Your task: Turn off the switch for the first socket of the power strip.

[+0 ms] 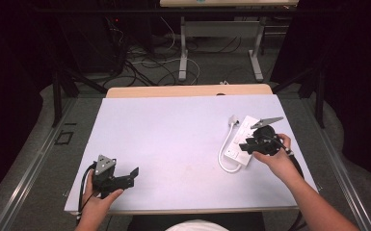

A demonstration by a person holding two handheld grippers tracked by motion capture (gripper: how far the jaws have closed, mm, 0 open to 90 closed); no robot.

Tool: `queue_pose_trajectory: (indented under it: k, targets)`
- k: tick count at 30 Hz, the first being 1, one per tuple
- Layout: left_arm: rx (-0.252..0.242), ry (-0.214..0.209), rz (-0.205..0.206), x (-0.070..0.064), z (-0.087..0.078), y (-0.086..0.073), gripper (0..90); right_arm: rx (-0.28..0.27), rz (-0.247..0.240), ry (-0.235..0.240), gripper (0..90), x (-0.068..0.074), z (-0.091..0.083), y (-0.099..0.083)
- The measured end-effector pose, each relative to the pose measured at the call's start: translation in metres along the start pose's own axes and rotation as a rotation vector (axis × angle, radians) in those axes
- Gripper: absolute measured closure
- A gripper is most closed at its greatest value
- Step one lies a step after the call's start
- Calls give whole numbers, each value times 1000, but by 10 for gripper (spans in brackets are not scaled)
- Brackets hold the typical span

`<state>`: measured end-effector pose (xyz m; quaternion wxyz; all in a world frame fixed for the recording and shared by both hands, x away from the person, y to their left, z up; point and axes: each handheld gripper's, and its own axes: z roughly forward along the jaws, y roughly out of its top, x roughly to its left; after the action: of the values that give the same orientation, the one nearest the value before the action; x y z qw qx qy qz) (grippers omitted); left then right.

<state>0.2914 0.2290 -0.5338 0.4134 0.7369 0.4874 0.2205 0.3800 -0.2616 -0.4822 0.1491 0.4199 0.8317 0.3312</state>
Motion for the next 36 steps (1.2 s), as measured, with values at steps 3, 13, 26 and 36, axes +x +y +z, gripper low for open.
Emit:
queue_pose_trajectory:
  k: [3, 13, 26, 36]
  targets:
    - [-1, 1, 1, 0, 0, 0, 74, -5, 0, -3, 540, 2, -3, -4]
    - [0, 1, 0, 0, 0, 0, 74, -23, 32, -2, 416, 0, -10, -16]
    - [1, 3, 0, 0, 0, 0, 74, -72, 104, -56, 309, -12, -30, -34]
    - [1, 4, -2, 1, 0, 0, 74, -119, 158, -79, 191, -19, -44, -51]
